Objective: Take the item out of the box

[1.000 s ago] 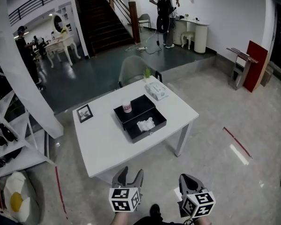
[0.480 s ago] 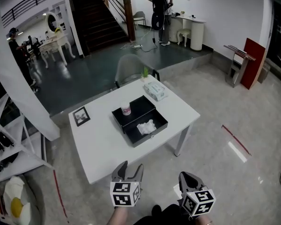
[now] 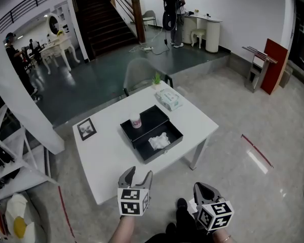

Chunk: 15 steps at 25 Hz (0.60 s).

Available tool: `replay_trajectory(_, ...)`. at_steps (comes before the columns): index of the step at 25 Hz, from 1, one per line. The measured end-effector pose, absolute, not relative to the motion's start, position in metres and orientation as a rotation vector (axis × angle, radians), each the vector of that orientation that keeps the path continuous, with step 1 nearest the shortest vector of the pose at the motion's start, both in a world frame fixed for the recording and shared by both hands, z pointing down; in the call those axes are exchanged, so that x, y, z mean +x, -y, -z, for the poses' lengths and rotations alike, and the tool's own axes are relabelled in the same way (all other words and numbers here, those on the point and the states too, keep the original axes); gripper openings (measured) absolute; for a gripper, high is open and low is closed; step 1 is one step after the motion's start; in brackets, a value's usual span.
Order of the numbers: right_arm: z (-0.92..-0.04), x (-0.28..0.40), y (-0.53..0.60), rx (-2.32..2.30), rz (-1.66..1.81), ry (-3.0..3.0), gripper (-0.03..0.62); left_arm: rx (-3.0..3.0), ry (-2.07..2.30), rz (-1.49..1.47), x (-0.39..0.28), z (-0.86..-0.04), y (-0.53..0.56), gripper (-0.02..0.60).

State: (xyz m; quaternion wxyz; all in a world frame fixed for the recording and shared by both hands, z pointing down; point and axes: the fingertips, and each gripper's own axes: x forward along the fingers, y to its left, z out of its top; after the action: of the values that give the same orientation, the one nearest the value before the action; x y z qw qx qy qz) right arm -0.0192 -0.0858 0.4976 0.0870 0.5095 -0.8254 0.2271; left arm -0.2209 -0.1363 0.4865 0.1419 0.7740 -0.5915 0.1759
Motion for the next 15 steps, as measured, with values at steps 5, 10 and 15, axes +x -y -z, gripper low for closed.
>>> replay_trajectory(5,-0.494,-0.017,0.118,1.511,-0.656,2.464,0.0,2.255,1.703,-0.559,-0.222,-0.483,0.171,0.236)
replay_trajectory(10,-0.495,-0.021,0.149,1.461,-0.679,2.491,0.0,2.251,1.675,-0.624,-0.219,-0.488,0.202,0.236)
replay_trajectory(15,-0.495,-0.02,0.185,1.432,-0.672,2.512,0.0,2.239,1.647,-0.715,-0.217,-0.497,0.234,0.236)
